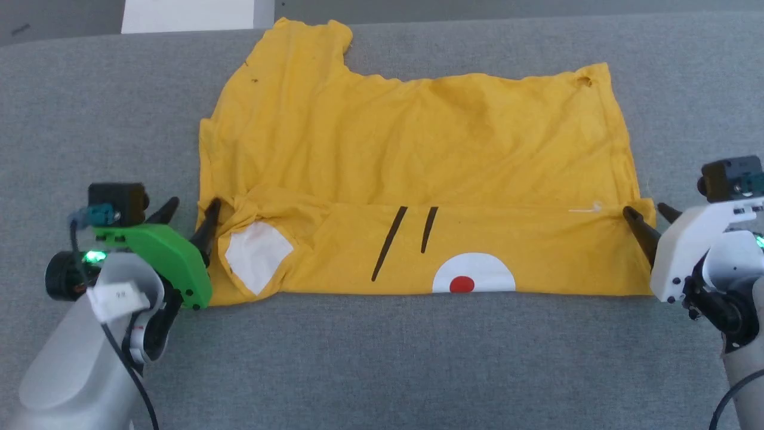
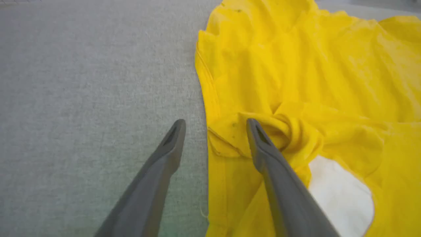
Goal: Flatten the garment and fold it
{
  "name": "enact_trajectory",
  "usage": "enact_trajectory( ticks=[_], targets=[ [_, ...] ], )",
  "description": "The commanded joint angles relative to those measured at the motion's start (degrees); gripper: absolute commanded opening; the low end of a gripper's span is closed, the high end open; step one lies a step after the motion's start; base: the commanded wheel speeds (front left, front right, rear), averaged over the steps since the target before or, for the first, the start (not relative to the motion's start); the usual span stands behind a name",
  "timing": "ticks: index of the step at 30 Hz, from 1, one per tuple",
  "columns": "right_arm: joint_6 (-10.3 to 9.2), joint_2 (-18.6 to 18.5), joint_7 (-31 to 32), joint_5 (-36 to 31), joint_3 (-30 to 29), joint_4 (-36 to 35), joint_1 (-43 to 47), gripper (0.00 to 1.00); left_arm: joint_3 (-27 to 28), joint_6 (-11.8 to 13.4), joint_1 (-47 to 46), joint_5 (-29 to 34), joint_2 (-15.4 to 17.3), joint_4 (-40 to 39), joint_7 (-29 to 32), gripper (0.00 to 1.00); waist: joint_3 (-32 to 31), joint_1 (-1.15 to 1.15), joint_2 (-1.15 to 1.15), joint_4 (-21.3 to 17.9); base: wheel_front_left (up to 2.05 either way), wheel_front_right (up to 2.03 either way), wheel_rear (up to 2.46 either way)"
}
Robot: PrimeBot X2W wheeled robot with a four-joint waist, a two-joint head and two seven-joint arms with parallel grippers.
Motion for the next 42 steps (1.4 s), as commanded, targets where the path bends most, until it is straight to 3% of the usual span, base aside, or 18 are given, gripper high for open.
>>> enact_trajectory(
  ticks=[1, 7, 13, 19, 28, 35, 36, 37, 38, 39, 42],
  targets=[
    [-0.10, 0.66, -2.38, -0.47, -0.51, -0.62, 1.51, 1.00, 0.87, 1.72, 1.60, 1.56, -0.47, -0.65, -4.07, 1.00, -2.38, 0.00, 0.00, 0.41, 0.00, 0.00, 0.00],
    [-0.10, 3.81, -17.17, -4.18, -3.44, -4.59, 7.39, 1.00, 2.38, 6.56, 8.55, 4.81, -3.27, -5.06, -17.66, 1.00, -6.84, 0.00, 0.00, 1.04, 0.00, 0.00, 0.00],
    [-0.10, 9.70, -30.94, -8.29, -6.11, -8.75, 13.91, 1.00, 2.47, 11.26, 15.60, 5.49, -5.09, -7.98, -20.03, 1.00, -9.45, 0.00, 0.00, 0.82, 0.00, 0.00, 0.00],
    [-0.10, 14.36, -39.08, -11.34, -7.43, -12.78, 18.96, 1.00, 3.08, 16.34, 19.82, 3.78, -5.31, -8.11, -14.60, 1.00, -10.52, 0.00, 0.00, -0.50, 0.00, 0.00, 0.00],
    [-0.10, 15.49, -40.79, -11.75, -6.99, -14.36, 21.30, 1.00, 4.89, 21.83, 19.47, -2.04, -5.57, -5.04, -1.22, 1.00, -10.69, 0.00, 0.00, -2.87, 0.00, 0.00, 0.00],
    [-0.10, 15.53, -40.45, -11.26, -6.34, -14.46, 21.48, 1.00, 2.88, 21.73, 19.38, -6.18, -5.61, -5.28, 9.79, 1.00, -10.72, 0.00, 0.00, -4.11, 0.00, 0.00, 0.00],
    [-0.10, 15.54, -40.36, -11.23, -6.27, -14.43, 21.50, 1.00, 2.41, 21.25, 19.41, -6.45, -5.36, -5.55, 10.87, 0.79, -10.71, 0.00, 0.00, -4.22, 0.00, 0.00, 0.00],
    [-0.10, 15.54, -40.27, -11.24, -6.20, -14.42, 21.52, 1.00, 2.25, 20.87, 19.36, -6.51, -5.16, -5.90, 11.12, 0.38, -10.67, 0.00, 0.00, -4.28, 0.00, 0.00, 0.00],
    [-0.10, 15.54, -40.21, -11.24, -6.12, -14.43, 21.50, 1.00, 2.16, 20.43, 19.25, -6.37, -4.95, -6.35, 10.82, 0.12, -10.59, 0.00, 0.00, -4.31, 0.00, 0.00, 0.00],
    [-0.10, 15.54, -40.14, -11.20, -6.06, -14.38, 21.48, 1.00, 2.15, 20.17, 19.19, -6.29, -4.87, -6.59, 10.53, 0.00, -10.53, 0.00, 0.00, -4.30, 0.00, 0.00, 0.00],
    [-0.10, 15.54, -39.83, -11.54, -5.88, -13.84, 21.21, 1.00, 2.15, 19.54, 18.96, -6.00, -4.82, -7.19, 9.37, 0.00, -10.35, 0.00, 0.00, -4.06, 0.00, 0.00, 0.00]
  ],
)
